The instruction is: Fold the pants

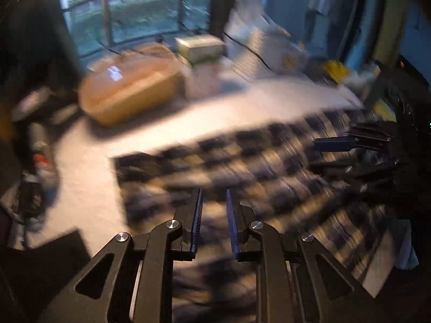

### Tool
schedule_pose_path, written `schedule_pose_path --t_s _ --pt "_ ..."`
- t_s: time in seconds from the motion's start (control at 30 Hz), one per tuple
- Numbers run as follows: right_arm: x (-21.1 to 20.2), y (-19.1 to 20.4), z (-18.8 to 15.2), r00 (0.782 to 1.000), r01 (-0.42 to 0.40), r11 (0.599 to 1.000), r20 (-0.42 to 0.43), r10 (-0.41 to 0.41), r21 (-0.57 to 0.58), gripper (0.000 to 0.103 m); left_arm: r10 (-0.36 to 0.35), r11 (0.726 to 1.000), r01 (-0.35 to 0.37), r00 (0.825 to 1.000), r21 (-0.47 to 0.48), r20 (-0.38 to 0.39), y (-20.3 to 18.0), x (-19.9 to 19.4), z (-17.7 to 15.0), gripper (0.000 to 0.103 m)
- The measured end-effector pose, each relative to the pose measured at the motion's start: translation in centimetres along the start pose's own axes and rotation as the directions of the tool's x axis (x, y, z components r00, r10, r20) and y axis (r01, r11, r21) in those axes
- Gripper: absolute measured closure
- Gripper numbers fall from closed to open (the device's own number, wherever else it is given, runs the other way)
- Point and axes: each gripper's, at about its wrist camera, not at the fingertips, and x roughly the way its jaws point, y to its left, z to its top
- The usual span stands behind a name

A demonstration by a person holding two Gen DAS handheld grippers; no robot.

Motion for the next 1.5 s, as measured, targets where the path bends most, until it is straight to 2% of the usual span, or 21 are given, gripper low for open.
schedule_pose_path --t_s 0.07,0.1,0.17,0.2,0.27,0.33,0.47,0.5,0.57,0.7,0.73,0.8,0.93,1.03,1.13,1.23,1.3,1.43,1.47,1.5 --pt "0.8 1.7 -0.7 0.999 -0.023 0.999 -0.028 0.022 -0.033 0.067 0.011 1.000 -0.012 0.998 -0.014 -0.066 -0.4 1.8 -1.1 0.085" --pt "1.6 2.4 -1.1 0.999 -0.004 0.998 -0.049 0.001 -0.057 0.067 0.017 1.000 -0.018 0.996 -0.017 -0.086 -0.5 2.4 -1.5 0.086" --pt "2.9 2.7 -1.8 0.993 0.081 0.992 -0.075 -0.088 -0.100 0.067 0.026 1.000 -0.027 0.998 -0.007 -0.055 -0.4 2.5 -2.3 0.085" --pt "2.7 2.5 -1.9 0.995 0.086 0.992 -0.033 -0.090 -0.093 0.066 0.030 0.999 -0.031 0.998 -0.016 -0.060 -0.3 2.4 -2.4 0.085" --pt "2.7 1.0 -1.7 0.990 0.138 0.990 -0.034 -0.138 -0.026 0.065 0.062 0.997 -0.064 0.996 -0.035 -0.070 0.0 2.1 -2.3 0.085" --pt "1.8 -0.1 -1.5 0.977 0.212 0.977 -0.022 -0.211 0.017 0.064 0.103 0.994 -0.104 0.994 -0.035 -0.046 0.2 0.9 -2.7 0.085" --pt "-2.6 -2.2 -2.8 0.974 0.216 0.968 0.039 -0.222 0.125 0.061 0.084 0.995 -0.082 0.996 -0.057 0.041 0.0 -2.2 -3.7 0.084" --pt "-3.2 -2.6 -3.4 0.973 0.220 0.965 0.041 -0.228 0.143 0.059 0.088 0.994 -0.085 0.995 -0.064 0.053 0.0 -2.3 -3.7 0.078" --pt "-5.6 -4.2 -5.7 0.968 0.234 0.947 0.039 -0.248 0.220 0.052 0.102 0.992 -0.094 0.991 -0.090 0.083 -0.5 -3.2 -4.4 0.067" --pt "-9.7 -6.1 -9.7 0.958 0.257 0.902 0.031 -0.285 0.347 0.049 0.089 0.985 -0.071 0.990 -0.155 0.110 -1.7 -4.1 -5.6 0.062" --pt "-10.7 -6.2 -10.7 0.951 0.274 0.888 0.031 -0.307 0.368 0.048 0.095 0.984 -0.076 0.989 -0.161 0.116 -2.2 -4.0 -5.9 0.061" --pt "-13.2 -6.8 -12.9 0.933 0.317 0.854 0.024 -0.358 0.412 0.039 0.113 0.982 -0.091 0.985 -0.168 0.127 -2.8 -4.4 -6.3 0.060" --pt "-16.1 -8.0 -16.6 0.913 0.356 0.796 0.000 -0.408 0.490 0.036 0.091 0.981 -0.069 0.989 -0.179 0.118 -3.8 -4.5 -6.8 0.060" --pt "-17.0 -9.4 -19.0 0.919 0.323 0.752 -0.002 -0.393 0.574 0.035 0.094 0.984 -0.076 0.990 -0.163 0.109 -4.5 -4.7 -7.2 0.060" --pt "-16.2 -11.2 -20.8 0.949 0.225 0.704 0.014 -0.316 0.674 0.035 0.106 0.982 -0.089 0.990 -0.164 0.098 -4.6 -4.9 -7.8 0.060" --pt "-14.8 -12.7 -21.6 0.968 0.146 0.644 0.025 -0.249 0.751 0.034 0.127 0.976 -0.109 0.988 -0.189 0.088 -4.0 -5.1 -8.3 0.060" --pt "-14.7 -13.3 -21.5 0.966 0.105 0.620 0.069 -0.250 0.778 0.033 0.143 0.970 -0.123 0.986 -0.210 0.085 -3.3 -5.3 -8.6 0.060" --pt "-14.0 -14.3 -20.6 0.962 0.062 0.603 0.113 -0.249 0.796 0.034 0.170 0.959 -0.147 0.982 -0.241 0.078 -2.0 -5.4 -9.0 0.060" --pt "-13.7 -14.4 -20.3 0.959 0.057 0.603 0.125 -0.255 0.795 0.052 0.176 0.957 -0.152 0.981 -0.245 0.080 -1.7 -5.5 -9.0 0.060" --pt "-13.2 -14.5 -19.7 0.961 0.049 0.607 0.129 -0.246 0.793 0.074 0.180 0.956 -0.154 0.980 -0.250 0.083 -1.4 -5.6 -9.1 0.060"
